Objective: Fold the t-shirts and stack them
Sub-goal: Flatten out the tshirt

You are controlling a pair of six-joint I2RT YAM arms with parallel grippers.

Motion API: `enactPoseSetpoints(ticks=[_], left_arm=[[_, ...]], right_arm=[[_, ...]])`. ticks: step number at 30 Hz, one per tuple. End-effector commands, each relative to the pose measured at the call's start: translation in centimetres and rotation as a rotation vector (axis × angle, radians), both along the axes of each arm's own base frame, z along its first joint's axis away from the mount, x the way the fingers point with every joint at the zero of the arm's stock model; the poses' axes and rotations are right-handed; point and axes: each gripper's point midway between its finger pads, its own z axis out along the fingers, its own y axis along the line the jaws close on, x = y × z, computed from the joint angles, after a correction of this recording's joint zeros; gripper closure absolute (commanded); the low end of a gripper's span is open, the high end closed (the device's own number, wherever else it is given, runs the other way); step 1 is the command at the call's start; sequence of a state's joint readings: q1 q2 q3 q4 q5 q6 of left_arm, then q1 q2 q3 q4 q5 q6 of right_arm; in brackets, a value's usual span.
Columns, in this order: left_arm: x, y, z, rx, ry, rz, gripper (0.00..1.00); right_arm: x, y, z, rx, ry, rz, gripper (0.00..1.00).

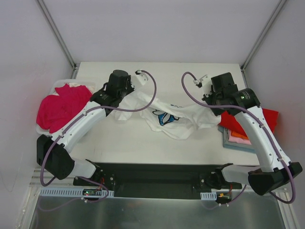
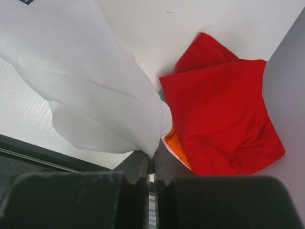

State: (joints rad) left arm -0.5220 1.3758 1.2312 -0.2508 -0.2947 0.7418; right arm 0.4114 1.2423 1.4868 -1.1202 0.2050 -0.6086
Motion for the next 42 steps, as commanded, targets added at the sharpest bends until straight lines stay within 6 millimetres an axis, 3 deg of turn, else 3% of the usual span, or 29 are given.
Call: enactPoseSetpoints(ticks=[1, 4, 5, 10, 11, 12, 15, 18, 19, 24, 25, 26, 27, 28, 29, 30, 31, 32, 33, 35, 38, 42], left_arm=[[0.1, 0.5, 2.6, -0.018, -0.072, 0.017, 1.00], [1.7, 0.0, 2.0, -0.014, -0.068, 0.026, 1.00], [2.2, -0.2, 2.0, -0.016, -0.071, 0.027, 1.00], [7.8, -1.0, 3.5, -0.046, -0.119, 0.073, 1.00], [9.0, -0.4, 3.9, -0.048, -0.130, 0.097, 1.00], [10.9, -0.6, 5.0, -0.056, -0.155, 0.109, 1.00], [15.1, 0.9, 7.6, -0.030, -0.230, 0.179, 1.00], [17.5, 2.4, 10.6, -0.048, -0.306, 0.244, 1.00], [17.7, 2.8, 11.5, -0.061, -0.326, 0.257, 1.00], [16.2, 4.6, 17.5, -0.160, -0.436, 0.301, 1.00], [15.7, 4.9, 18.3, -0.168, -0.450, 0.305, 1.00], [15.2, 4.9, 18.7, -0.172, -0.455, 0.302, 1.00], [13.9, 5.4, 20.4, -0.189, -0.483, 0.301, 1.00], [13.2, 5.5, 21.1, -0.200, -0.493, 0.298, 1.00], [12.6, 5.6, 20.7, -0.198, -0.482, 0.292, 1.00], [10.8, 5.9, 22.7, -0.227, -0.516, 0.282, 1.00], [9.9, 6.0, 22.9, -0.237, -0.516, 0.273, 1.00], [9.3, 5.9, 22.0, -0.230, -0.494, 0.260, 1.00], [7.4, 6.4, 23.7, -0.240, -0.526, 0.251, 1.00], [6.0, 5.9, 23.4, -0.224, -0.521, 0.229, 1.00], [3.2, 6.5, 25.4, -0.237, -0.565, 0.216, 1.00], [1.7, 6.5, 27.0, -0.291, -0.597, 0.189, 1.00]], right_arm=[[-0.3, -0.6, 1.4, -0.005, -0.041, -0.023, 0.99], [1.8, -0.7, 0.8, -0.034, -0.037, -0.040, 0.99], [2.9, -0.9, 1.5, -0.022, -0.064, -0.060, 0.99], [8.5, -1.9, 4.0, 0.009, -0.151, -0.133, 0.99], [10.2, -2.5, 3.5, 0.001, -0.139, -0.155, 0.99], [11.5, -2.7, 5.9, 0.017, -0.203, -0.168, 0.99], [15.0, -4.0, 8.3, 0.001, -0.247, -0.204, 0.99], [17.0, -5.2, 9.2, -0.005, -0.268, -0.243, 0.99], [17.2, -5.7, 10.5, 0.004, -0.306, -0.260, 0.99], [16.4, -6.8, 13.4, 0.054, -0.429, -0.315, 0.99], [15.3, -7.1, 15.0, 0.072, -0.476, -0.321, 0.99], [15.0, -7.2, 14.9, 0.077, -0.487, -0.327, 0.99], [14.6, -7.3, 15.3, 0.086, -0.503, -0.337, 0.99], [13.0, -7.5, 17.0, 0.106, -0.553, -0.339, 0.99], [12.6, -7.5, 16.9, 0.111, -0.554, -0.339, 0.99], [11.7, -7.6, 17.5, 0.127, -0.576, -0.348, 0.99], [10.9, -7.6, 17.9, 0.141, -0.592, -0.343, 0.99], [9.2, -7.6, 19.1, 0.158, -0.633, -0.336, 0.99], [8.4, -7.5, 19.5, 0.171, -0.646, -0.327, 0.99], [6.2, -7.7, 20.7, 0.178, -0.677, -0.324, 0.99], [4.7, -8.1, 22.0, 0.176, -0.716, -0.326, 0.99], [3.6, -8.4, 22.9, 0.172, -0.751, -0.327, 0.98]])
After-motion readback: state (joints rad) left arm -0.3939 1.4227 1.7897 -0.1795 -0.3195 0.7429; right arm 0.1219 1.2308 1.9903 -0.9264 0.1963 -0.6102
